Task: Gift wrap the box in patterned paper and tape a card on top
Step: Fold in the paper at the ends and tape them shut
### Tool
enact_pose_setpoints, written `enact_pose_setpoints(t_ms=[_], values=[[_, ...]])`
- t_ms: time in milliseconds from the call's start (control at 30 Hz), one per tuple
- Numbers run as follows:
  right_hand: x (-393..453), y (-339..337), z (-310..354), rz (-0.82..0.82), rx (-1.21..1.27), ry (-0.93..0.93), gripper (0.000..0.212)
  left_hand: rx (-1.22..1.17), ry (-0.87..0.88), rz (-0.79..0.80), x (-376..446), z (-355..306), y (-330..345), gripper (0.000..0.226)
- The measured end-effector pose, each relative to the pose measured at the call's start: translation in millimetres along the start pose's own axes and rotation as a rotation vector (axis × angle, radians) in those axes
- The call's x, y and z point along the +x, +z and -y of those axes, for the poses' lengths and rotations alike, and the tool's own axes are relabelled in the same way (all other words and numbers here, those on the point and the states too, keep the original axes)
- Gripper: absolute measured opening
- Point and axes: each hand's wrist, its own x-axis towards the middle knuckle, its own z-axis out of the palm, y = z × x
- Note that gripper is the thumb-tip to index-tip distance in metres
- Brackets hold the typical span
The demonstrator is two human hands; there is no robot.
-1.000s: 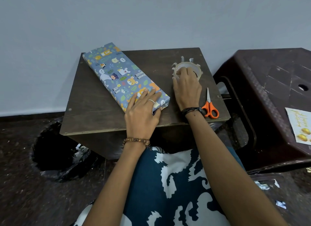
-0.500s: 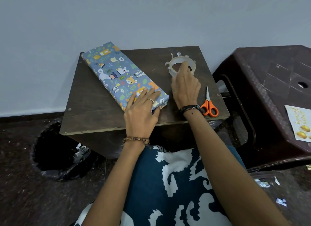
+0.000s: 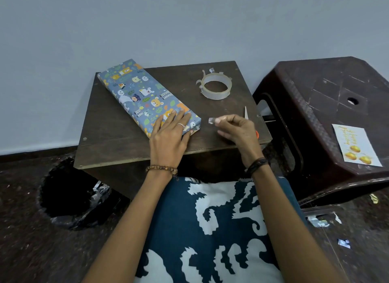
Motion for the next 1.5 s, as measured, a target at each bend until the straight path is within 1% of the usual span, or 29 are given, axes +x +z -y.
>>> enact_pose_setpoints(t_ms=[133,267,333,500,600,800,933,1033,1133,1200,1300,1367,1400,1500], values=[[-17,6,-9,0.073,0.025,0.025,0.005,-0.010,-0.038,0.033,1,-2,-2,0.047],[-21,23,-14,0.098,-0.016,0.010,0.015,-0.033,-0.059,0.063,2,-3,-3,0.043],[-20,32,-16,0.051,-0.056,-0.020,0.015,-0.048,-0.061,0.069,2,-3,-4,0.043],[-16,44,-26,-0.143,-0.095,-0.065,0.013,-0.050,-0.047,0.072,2,-2,-5,0.044],[-16,49,-31,-0.222,-0.153,-0.084,0.015,-0.061,-0.058,0.089,2,-2,-5,0.045],[-12,56,-36,-0.302,-0.291,-0.087,0.015,-0.063,-0.060,0.077,1,0,-3,0.044],[-10,60,-38,-0.359,-0.368,-0.120,0.014,-0.079,-0.059,0.062,1,-1,-4,0.043],[-10,63,-41,-0.401,-0.382,-0.137,0.010,-0.109,-0.057,0.065,0,-1,-6,0.044],[-10,64,-43,-0.437,-0.380,-0.160,0.011,-0.110,-0.048,0.076,0,1,-5,0.044],[-11,64,-43,-0.429,-0.389,-0.162,0.015,-0.099,-0.037,0.064,0,2,-4,0.042],[-9,61,-43,-0.400,-0.376,-0.141,0.036,-0.075,-0.024,0.030,0,3,-2,0.042],[-6,58,-42,-0.362,-0.361,-0.115,0.043,-0.057,-0.028,0.017,-1,3,0,0.045],[-4,56,-42,-0.335,-0.368,-0.104,0.042,-0.042,-0.033,0.013,-1,2,0,0.047],[-3,49,-32,-0.245,-0.344,-0.063,0.029,-0.018,-0.058,-0.009,-1,-1,3,0.048]])
